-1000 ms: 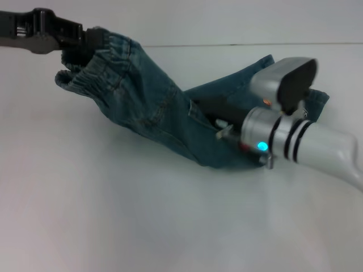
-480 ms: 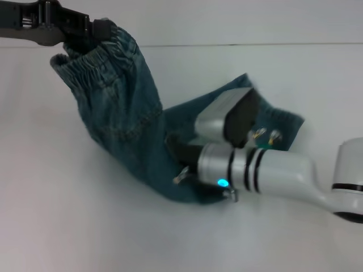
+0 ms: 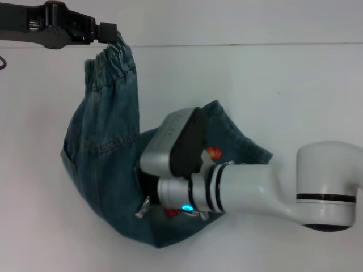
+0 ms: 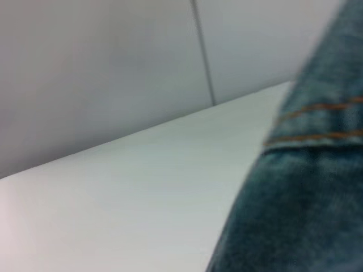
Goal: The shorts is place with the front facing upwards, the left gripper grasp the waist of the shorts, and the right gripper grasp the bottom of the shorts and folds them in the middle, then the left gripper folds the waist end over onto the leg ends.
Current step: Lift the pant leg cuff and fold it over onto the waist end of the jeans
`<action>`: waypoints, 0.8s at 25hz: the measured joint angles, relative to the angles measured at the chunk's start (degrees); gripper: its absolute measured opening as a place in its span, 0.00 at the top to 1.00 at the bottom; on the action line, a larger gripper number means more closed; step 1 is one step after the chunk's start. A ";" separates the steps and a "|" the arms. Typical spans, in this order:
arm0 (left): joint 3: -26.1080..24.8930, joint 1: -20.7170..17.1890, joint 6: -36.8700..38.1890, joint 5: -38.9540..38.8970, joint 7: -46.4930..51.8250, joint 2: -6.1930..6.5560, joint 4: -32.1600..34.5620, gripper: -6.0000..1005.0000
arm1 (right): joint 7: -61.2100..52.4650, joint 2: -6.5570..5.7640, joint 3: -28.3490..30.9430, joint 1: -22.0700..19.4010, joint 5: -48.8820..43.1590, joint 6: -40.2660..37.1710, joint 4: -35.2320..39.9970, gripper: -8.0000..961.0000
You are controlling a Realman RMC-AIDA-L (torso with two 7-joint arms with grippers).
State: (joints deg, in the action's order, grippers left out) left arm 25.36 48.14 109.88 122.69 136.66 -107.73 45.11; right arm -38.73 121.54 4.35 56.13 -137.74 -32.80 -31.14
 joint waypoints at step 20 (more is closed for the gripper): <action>0.21 -0.63 -0.72 0.08 -0.01 -1.19 -0.77 0.99 | -2.55 -1.24 8.36 -6.14 -6.67 1.35 2.49 0.99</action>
State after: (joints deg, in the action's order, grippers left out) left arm 25.57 47.51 109.16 122.76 136.65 -108.92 44.34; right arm -41.28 120.30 12.71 49.99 -144.41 -31.44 -28.65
